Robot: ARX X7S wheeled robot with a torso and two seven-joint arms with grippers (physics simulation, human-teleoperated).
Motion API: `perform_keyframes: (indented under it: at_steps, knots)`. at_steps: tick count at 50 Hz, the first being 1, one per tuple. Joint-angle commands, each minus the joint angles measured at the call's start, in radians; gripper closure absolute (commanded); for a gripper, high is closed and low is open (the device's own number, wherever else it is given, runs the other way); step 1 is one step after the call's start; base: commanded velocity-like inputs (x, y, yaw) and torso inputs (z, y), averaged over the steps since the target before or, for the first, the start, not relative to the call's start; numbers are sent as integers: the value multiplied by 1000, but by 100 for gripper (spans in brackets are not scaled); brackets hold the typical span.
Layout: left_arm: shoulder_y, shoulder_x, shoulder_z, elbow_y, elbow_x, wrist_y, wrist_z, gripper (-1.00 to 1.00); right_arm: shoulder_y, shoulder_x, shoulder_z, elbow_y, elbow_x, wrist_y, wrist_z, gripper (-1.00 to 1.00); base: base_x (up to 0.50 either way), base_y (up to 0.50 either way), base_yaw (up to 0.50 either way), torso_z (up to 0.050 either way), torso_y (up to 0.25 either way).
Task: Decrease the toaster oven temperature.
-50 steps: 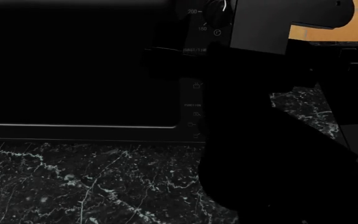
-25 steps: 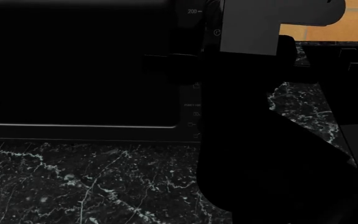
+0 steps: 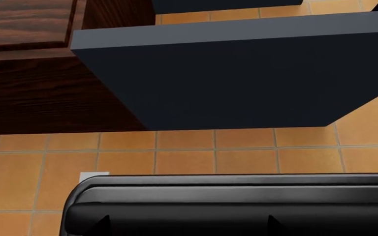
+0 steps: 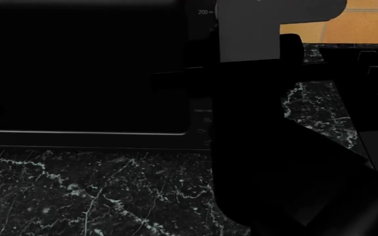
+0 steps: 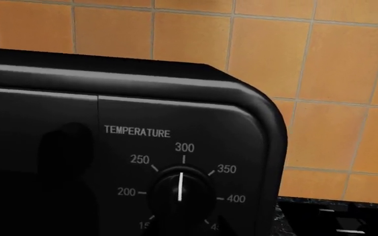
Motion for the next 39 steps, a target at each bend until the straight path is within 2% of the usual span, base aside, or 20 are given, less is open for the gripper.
perform_keyframes:
  at_steps: [1, 2, 4, 15, 26, 39]
  knots:
    - [7, -4, 0, -1, -3, 7, -5, -100, 108, 21, -31, 303, 153, -113, -105, 100, 20, 3, 13, 0, 0]
    - [7, -4, 0, -1, -3, 7, -6, -100, 108, 21, -32, 303, 154, -114, -105, 100, 20, 4, 13, 11, 0]
    - [13, -4, -4, -4, -5, 14, -6, -100, 144, 62, -125, 298, 125, -54, -130, 100, 21, 4, 13, 0, 0]
    - [16, -8, -5, -4, -9, 18, -12, -100, 222, 103, -266, 314, 81, 9, -176, 100, 21, 4, 14, 4, 0]
    - [10, -13, -7, 17, -17, -3, -23, -100, 280, 123, -344, 307, 77, 72, -191, 100, 22, 5, 16, 3, 0]
    - [7, -18, 0, 37, -23, -18, -32, -100, 292, 144, -362, 278, 103, 133, -171, 100, 21, 6, 17, 2, 0]
